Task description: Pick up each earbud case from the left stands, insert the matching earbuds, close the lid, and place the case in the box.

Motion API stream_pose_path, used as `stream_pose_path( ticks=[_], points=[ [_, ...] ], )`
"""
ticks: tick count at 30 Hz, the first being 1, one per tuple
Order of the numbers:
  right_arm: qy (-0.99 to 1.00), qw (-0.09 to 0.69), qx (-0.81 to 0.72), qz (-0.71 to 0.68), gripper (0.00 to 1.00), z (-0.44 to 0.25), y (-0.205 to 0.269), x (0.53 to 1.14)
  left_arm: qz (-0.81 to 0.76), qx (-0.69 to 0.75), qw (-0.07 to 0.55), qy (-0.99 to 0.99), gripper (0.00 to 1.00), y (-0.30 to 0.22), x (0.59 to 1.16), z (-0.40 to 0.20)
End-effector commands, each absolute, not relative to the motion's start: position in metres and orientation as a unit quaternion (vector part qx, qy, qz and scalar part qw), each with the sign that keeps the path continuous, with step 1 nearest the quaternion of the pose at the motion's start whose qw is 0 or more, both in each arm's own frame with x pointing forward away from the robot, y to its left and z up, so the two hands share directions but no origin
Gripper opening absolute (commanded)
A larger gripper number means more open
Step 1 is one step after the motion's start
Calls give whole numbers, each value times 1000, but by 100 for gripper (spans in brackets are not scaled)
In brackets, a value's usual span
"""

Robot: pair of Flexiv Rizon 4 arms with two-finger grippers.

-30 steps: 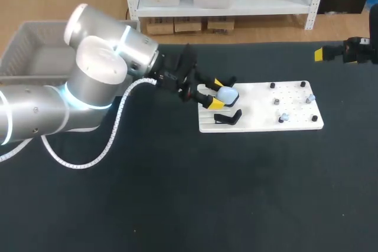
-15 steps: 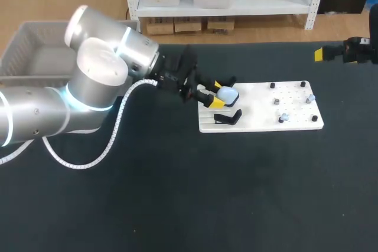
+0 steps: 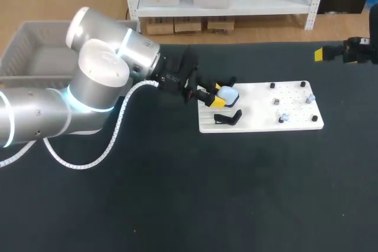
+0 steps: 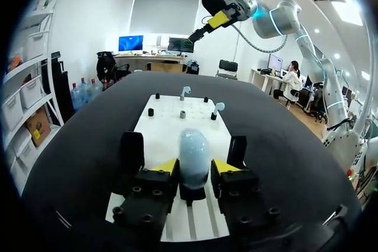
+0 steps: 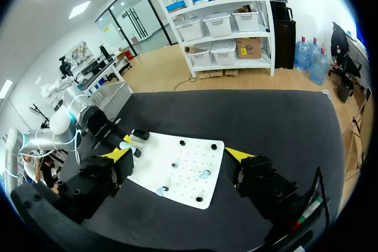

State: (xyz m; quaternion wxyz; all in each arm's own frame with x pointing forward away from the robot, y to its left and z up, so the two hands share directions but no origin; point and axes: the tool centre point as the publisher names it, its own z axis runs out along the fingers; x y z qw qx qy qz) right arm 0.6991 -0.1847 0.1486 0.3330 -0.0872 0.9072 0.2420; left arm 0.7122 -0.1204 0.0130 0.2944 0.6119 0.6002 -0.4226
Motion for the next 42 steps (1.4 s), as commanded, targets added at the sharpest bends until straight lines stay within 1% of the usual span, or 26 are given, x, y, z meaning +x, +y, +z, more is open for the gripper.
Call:
stream_pose_path(
  ticks=[1, 2, 4, 11, 16, 24, 30, 34, 42],
  points=[
    [907, 333, -87, 241, 100, 149, -185, 699, -420, 611, 296, 602, 14, -121, 711, 11],
    [907, 333, -87, 241, 100, 149, -185, 699, -420, 611, 298, 602, 7, -120, 710, 12],
    [907, 333, -87, 241, 100, 149, -185, 699, -417, 613, 301, 600, 0, -120, 709, 16],
    [907, 333, -87, 241, 100, 149, -185, 699, -404, 618, 316, 595, 0, -113, 702, 32],
    [907, 333, -87, 241, 100, 149, -185, 699, -401, 610, 341, 592, 0, -105, 696, 47],
    [907, 333, -87, 241, 100, 149, -185, 699, -470, 552, 397, 562, 0, -97, 686, 82],
    [907, 333, -87, 241, 100, 149, -185, 699, -492, 537, 423, 538, 0, -95, 679, 108],
    [907, 333, -87, 241, 100, 149, -185, 699, -496, 534, 434, 530, 0, -92, 675, 119],
    [907, 333, -87, 241, 100, 149, -185, 699, -494, 530, 437, 533, 0, -92, 663, 130]
  ],
)
